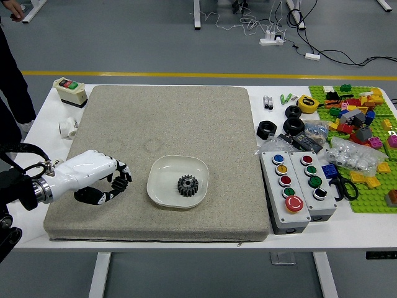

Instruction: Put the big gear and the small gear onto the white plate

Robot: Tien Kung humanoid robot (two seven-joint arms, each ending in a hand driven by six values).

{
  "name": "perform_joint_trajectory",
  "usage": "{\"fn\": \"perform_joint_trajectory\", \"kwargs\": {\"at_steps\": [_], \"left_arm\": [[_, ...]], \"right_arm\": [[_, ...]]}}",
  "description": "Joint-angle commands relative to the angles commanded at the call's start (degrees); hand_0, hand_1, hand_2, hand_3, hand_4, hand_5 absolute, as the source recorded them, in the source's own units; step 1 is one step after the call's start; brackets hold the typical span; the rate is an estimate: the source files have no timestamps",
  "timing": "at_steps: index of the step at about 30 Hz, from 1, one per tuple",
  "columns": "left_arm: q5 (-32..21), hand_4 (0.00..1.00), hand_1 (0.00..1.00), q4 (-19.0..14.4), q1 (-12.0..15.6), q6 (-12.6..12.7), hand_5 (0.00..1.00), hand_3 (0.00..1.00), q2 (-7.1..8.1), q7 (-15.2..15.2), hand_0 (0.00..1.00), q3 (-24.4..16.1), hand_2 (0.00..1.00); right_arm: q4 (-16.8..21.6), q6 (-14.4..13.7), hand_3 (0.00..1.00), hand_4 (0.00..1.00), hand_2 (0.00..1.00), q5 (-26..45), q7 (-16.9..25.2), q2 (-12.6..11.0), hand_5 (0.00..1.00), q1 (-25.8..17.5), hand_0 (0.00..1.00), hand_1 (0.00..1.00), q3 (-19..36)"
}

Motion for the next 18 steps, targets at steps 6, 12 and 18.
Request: {"fn": "perform_joint_trajectory", "kwargs": {"at_steps": [6, 12, 18], "left_arm": [[0.00, 0.353, 0.436, 2.13, -3.08, 4.46, 0.002, 0.521, -4.07, 0.20, 0.326, 1.34, 0.468], [0.00, 0.481, 0.453, 5.45, -6.00, 7.68, 0.002, 0.543, -7.67, 0.56, 0.332, 3.51, 0.496], [0.00, 0.586, 0.472, 7.40, -7.05, 8.43, 0.002, 0.554, -9.06, 0.78, 0.335, 6.56, 0.519]], "right_arm": [[0.03, 0.05, 0.663, 0.852, 0.795, 0.25, -0.02, 0.02, 0.680, 0.04, 0.711, 0.745, -0.14], [0.06, 0.13, 0.662, 0.852, 0.795, 0.33, -0.06, -0.01, 0.680, 0.13, 0.711, 0.745, -0.30], [0.06, 0.17, 0.663, 0.852, 0.795, 0.32, -0.08, -0.07, 0.680, 0.20, 0.711, 0.745, -0.36]]}}
